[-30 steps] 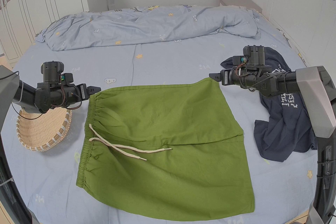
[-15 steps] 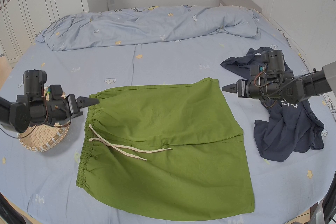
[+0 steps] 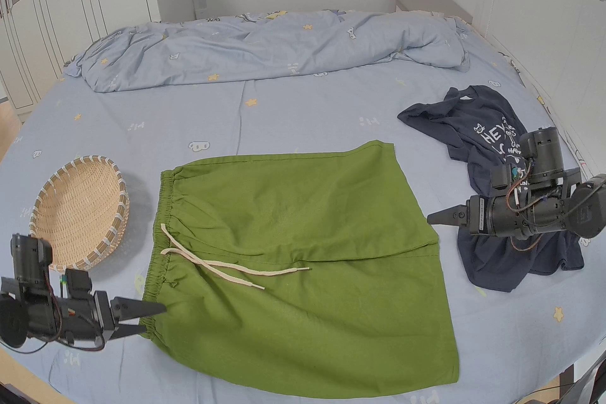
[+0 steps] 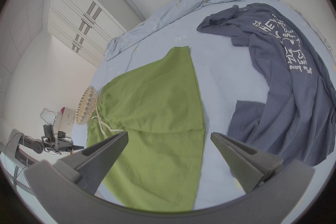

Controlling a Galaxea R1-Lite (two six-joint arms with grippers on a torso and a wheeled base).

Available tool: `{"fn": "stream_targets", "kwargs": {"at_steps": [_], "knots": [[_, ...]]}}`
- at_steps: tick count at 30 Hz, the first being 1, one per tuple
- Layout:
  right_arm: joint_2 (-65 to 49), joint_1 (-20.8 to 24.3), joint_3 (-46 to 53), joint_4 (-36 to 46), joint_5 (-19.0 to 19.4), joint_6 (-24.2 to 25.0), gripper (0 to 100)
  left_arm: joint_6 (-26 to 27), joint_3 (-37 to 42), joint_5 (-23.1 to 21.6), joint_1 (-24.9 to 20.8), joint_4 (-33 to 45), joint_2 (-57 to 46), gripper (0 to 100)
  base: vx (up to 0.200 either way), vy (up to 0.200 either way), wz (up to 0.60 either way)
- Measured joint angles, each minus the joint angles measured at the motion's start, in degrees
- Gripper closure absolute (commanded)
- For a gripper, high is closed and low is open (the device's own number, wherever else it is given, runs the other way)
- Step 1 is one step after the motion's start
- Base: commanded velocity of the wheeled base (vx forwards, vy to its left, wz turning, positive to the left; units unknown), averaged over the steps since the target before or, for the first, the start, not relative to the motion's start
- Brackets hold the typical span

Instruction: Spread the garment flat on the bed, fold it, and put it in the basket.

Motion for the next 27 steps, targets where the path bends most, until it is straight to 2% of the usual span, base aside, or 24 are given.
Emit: {"fn": "stream_targets", "kwargs": {"at_steps": [2,7,16,27], "knots": [[-1.4,0.5,1.5,0.1,0.3,0.2,0,0.1,2.7,-1.5,1.5,0.0,-1.2,0,0.000,0.000,0.00],[-3.3,0.9,3.2,0.0,0.5,0.4,0,2.5,5.3,-1.9,3.6,-0.2,-0.7,0,0.000,0.000,0.00],[-4.5,0.9,4.4,-0.1,0.6,0.5,0,8.8,5.0,-0.8,6.2,-3.3,10.0,0,0.000,0.000,0.00],[-4.6,1.2,4.7,-0.1,0.6,0.6,0,9.1,1.9,-0.6,6.1,-9.0,17.0,0,0.000,0.000,0.00]]}}
